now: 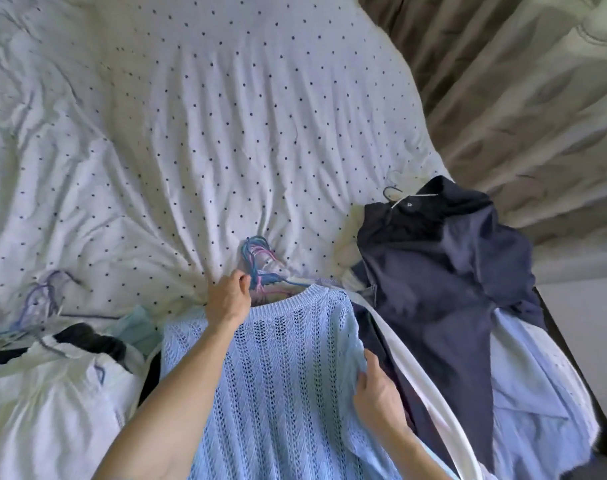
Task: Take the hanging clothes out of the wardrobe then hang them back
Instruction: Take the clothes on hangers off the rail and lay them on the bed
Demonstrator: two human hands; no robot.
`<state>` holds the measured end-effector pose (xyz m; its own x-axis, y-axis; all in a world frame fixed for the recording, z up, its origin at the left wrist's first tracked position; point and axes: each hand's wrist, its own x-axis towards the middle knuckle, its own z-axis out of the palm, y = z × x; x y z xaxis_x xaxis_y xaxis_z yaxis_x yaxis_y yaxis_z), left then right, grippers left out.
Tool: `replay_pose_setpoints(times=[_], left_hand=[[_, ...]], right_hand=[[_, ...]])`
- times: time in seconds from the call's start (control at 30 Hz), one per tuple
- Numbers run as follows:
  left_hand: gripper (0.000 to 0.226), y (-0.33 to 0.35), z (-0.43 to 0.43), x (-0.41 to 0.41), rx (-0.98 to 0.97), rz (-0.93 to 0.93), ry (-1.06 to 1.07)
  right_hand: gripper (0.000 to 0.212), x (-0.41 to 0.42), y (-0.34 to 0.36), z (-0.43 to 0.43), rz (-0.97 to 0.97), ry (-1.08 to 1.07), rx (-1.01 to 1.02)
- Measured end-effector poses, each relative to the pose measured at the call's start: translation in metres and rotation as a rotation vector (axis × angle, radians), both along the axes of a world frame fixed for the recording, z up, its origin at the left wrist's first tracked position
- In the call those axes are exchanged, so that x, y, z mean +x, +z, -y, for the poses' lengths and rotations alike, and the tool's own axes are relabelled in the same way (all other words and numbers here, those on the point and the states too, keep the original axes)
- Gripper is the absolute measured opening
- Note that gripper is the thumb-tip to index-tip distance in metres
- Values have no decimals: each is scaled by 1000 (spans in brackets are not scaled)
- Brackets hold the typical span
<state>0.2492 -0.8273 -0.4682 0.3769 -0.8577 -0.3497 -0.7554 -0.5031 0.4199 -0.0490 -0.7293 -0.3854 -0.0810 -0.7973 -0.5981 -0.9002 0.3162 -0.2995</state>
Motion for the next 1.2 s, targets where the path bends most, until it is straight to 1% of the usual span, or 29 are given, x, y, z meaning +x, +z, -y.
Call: replay_pose_setpoints(times=[0.03,0.1,0.13,0.2,0.27,0.33,0.37,0.43,0.5,0.57,0.63,0.7,0.73,0.8,0.83,0.93,1.0,1.1,1.2], left_hand=[[22,-3,-3,-4,-8,13,9],[35,-6,-16,-11,-74,107,0],[42,-3,-27,-15,-119,160,-26],[55,8,-61,-29,-200,188,-152],[64,15,-103,-47,-202,146,-344],[69,17,-142,-63,-117,138,-493],[72,16,-159,-70,-64,143,-534],[76,13,-180,-78,114,148,-567],[76,11,-189,-81,239,137,-554],[73,15,-178,-79,365,122,-556],[73,24,-164,-75,537,77,-576],[71,43,-149,-76,645,68,-593],[69,54,-143,-77,662,72,-591],[65,76,-138,-84,645,89,-583],[64,86,-138,-88,625,98,-575],[69,120,-136,-107,561,84,-537],[71,144,-130,-126,490,73,-549],[68,181,-113,-163,343,45,-574],[63,221,-98,-206,194,48,-607]], right_hand=[[49,2,-1,-2,-17,-13,3],[55,5,2,-10,13,-49,-69],[59,5,4,-17,48,-36,-136],[65,-2,6,-35,50,80,-273],[76,-12,5,-55,-26,214,-306],[87,-19,7,-73,-99,328,-217],[92,-22,7,-80,-127,377,-150],[93,-27,1,-89,-214,459,-29],[89,-26,0,-88,-242,485,55],[82,-23,3,-77,-222,515,89],[77,-24,12,-61,-173,521,197],[67,-28,23,-48,-137,529,241],[59,-31,29,-44,-102,523,228],[46,-37,47,-39,-46,471,196],[44,-43,58,-39,-27,434,174],[45,-71,100,-40,26,314,45],[46,-97,129,-45,69,248,-55],[43,-144,165,-52,118,179,-221],[42,-193,194,-61,111,111,-352]])
